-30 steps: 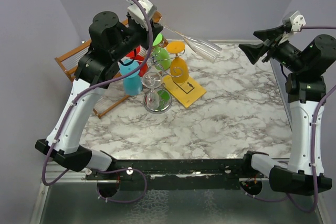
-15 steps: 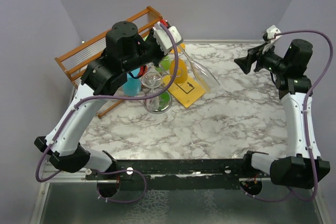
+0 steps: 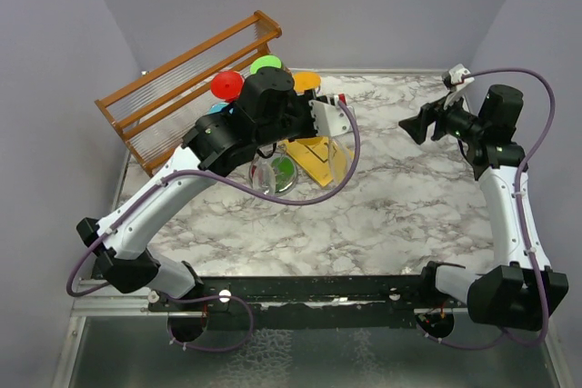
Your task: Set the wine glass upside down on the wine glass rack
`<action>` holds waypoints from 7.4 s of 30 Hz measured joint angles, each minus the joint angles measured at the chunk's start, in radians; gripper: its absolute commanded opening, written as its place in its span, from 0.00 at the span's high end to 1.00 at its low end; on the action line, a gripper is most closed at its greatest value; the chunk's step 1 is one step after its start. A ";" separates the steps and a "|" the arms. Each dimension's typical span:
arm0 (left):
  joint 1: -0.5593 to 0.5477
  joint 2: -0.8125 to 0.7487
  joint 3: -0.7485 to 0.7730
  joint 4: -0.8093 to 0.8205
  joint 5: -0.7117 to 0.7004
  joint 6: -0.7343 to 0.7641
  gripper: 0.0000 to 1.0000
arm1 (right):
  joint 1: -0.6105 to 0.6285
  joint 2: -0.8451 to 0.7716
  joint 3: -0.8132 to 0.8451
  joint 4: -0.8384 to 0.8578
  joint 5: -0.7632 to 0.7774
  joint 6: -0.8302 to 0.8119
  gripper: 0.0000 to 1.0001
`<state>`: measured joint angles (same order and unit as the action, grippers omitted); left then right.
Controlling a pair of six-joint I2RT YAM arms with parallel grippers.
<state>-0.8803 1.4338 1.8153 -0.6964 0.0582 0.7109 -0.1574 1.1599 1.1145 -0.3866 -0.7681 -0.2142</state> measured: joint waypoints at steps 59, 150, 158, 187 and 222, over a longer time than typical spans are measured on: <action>-0.032 -0.053 -0.098 -0.110 -0.233 0.238 1.00 | 0.000 -0.006 -0.009 0.021 -0.001 -0.001 0.27; -0.032 -0.010 -0.116 -0.044 -0.111 0.176 0.75 | 0.000 -0.006 -0.020 0.021 0.000 -0.011 0.27; -0.032 -0.008 -0.114 -0.044 -0.095 0.146 0.72 | 0.000 -0.007 -0.020 0.021 0.000 -0.016 0.27; -0.032 -0.006 -0.078 -0.048 -0.031 0.083 0.61 | 0.000 -0.010 -0.020 0.021 0.000 -0.019 0.27; 0.073 -0.143 -0.074 -0.100 0.091 -0.064 0.06 | 0.000 0.050 0.161 -0.146 0.000 -0.111 0.21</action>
<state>-0.8074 1.2907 1.7409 -0.7959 0.1490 0.6472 -0.1574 1.2098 1.2758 -0.5327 -0.7677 -0.3256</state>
